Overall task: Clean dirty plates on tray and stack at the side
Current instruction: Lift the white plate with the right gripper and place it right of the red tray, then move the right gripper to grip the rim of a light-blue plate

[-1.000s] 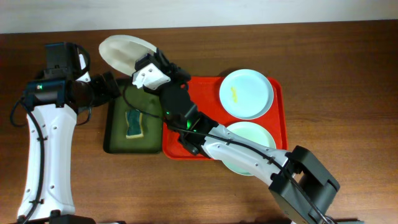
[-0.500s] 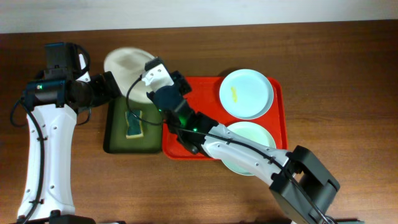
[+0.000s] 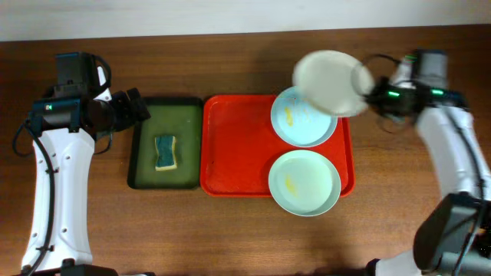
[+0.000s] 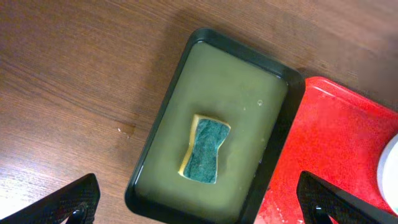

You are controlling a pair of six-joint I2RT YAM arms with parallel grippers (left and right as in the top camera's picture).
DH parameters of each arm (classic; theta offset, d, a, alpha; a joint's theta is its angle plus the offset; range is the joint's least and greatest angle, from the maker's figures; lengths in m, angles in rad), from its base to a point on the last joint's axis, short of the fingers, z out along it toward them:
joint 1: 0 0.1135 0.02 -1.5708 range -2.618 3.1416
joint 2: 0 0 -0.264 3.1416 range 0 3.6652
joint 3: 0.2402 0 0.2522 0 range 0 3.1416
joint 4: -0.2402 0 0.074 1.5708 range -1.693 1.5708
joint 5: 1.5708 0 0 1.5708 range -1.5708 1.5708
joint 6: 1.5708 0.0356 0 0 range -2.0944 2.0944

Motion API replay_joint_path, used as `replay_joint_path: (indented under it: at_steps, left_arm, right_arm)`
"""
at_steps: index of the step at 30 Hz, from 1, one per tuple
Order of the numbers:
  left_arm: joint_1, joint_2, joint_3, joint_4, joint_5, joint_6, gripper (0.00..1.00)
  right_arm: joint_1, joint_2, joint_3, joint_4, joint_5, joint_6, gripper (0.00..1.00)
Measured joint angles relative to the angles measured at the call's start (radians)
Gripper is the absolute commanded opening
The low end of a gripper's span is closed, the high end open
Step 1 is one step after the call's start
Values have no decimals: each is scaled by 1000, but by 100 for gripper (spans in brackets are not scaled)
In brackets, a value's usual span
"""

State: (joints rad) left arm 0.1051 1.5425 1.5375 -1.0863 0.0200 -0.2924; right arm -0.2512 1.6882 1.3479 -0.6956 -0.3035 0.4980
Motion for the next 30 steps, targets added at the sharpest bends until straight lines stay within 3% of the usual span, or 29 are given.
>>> replay_joint_path:
  at_steps: [2, 4, 12, 13, 16, 19, 23, 25, 30]
  left_arm:
    - [0, 0, 0, -1, 0, 0, 100]
    - [0, 0, 0, -2, 0, 0, 99]
    - [0, 0, 0, -2, 0, 0, 99]
    - [0, 0, 0, -2, 0, 0, 100]
    - [0, 0, 0, -2, 0, 0, 99]
    - [0, 0, 0, -2, 0, 0, 99]
    - [0, 0, 0, -2, 0, 0, 99]
    - [0, 0, 0, -2, 0, 0, 99]
    - [0, 0, 0, -2, -1, 0, 100]
  right_arm:
    - [-192, 0, -1, -86, 26, -27, 4]
    - [-268, 0, -22, -121, 129, -35, 4]
    - [-281, 55, -184, 3, 281, -53, 4]
    - [-273, 76, -187, 8, 281, -59, 5]
    - [-224, 108, -189, 20, 281, -71, 51]
    - [-203, 108, -185, -40, 280, -101, 54]
    - [-151, 115, 162, -589, 200, -209, 62]
    - [-52, 98, 200, -756, 171, -278, 63]
    - [186, 98, 31, -657, 159, -363, 58]
